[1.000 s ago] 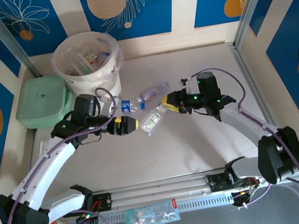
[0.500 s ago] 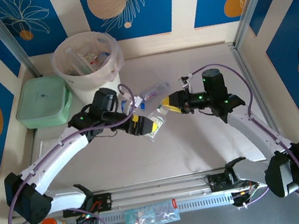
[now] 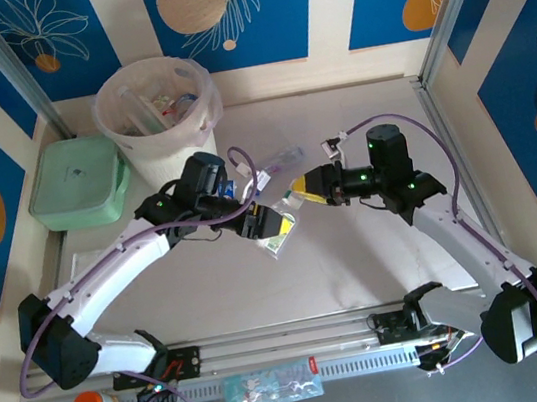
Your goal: Put the plastic bottles in the bin
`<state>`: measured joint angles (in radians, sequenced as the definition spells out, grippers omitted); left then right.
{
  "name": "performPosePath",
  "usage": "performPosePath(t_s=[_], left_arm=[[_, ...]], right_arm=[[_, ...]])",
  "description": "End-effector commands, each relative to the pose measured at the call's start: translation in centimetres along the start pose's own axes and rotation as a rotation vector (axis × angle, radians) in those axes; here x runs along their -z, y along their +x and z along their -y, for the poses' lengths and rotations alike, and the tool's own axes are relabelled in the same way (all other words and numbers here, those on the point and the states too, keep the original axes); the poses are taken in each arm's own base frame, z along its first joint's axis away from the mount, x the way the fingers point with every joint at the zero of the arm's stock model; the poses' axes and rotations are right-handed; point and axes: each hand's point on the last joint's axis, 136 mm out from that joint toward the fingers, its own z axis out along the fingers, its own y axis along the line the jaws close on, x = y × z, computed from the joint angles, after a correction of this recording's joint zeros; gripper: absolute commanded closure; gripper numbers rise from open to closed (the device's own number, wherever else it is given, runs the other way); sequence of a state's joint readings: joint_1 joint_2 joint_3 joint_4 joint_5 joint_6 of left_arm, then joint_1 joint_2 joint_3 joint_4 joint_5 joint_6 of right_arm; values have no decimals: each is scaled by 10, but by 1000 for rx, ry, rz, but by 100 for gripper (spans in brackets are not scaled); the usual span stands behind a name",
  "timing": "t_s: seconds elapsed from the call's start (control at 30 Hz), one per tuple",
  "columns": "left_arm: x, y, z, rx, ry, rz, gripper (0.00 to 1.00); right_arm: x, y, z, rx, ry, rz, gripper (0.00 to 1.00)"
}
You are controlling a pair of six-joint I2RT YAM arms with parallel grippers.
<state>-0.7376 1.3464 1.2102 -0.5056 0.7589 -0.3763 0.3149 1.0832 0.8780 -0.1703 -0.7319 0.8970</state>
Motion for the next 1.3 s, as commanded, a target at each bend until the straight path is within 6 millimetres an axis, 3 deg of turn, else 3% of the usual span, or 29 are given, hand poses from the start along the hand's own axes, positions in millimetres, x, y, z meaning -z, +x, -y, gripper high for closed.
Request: performPosePath(t_s=[0.0, 0.07, 0.13, 0.2, 0.27, 0.37, 0.5, 0.6, 0.7, 0.8, 1.03, 1.27], left_arm=[[2, -6, 23, -78, 66, -10, 52], [3, -7, 23, -83, 52, -10, 52], [7, -11, 23, -102, 23, 3, 52], [13, -18, 20, -123, -26, 32, 52], [22, -29, 17, -141, -79, 75, 53], [39, -50, 12, -160, -150, 156, 57], [70, -85, 2, -173, -262, 269, 72], [95, -115, 0, -173, -309, 355, 82], [125, -147, -10, -147, -385, 454, 100], [161, -178, -26, -104, -503, 579, 92], [234, -222, -71, 54, -815, 833, 94], [271, -246, -124, 240, -941, 906, 98]], right_arm=[[2, 3, -8, 20, -8, -3, 64], [3, 2, -11, 33, -11, 3, 56], [7, 1, -14, 52, 3, 20, 32], [14, -2, -17, 82, 46, 61, 16], [24, -6, -21, 114, 83, 111, 9], [40, -9, -35, 162, 108, 173, 8], [60, -10, -55, 219, 108, 244, 8], [69, -9, -61, 238, 108, 274, 8], [72, -9, -57, 236, 128, 287, 8], [74, -10, -50, 218, 146, 297, 9], [70, -11, -40, 156, 136, 298, 10], [65, -11, -27, 122, 157, 281, 10]])
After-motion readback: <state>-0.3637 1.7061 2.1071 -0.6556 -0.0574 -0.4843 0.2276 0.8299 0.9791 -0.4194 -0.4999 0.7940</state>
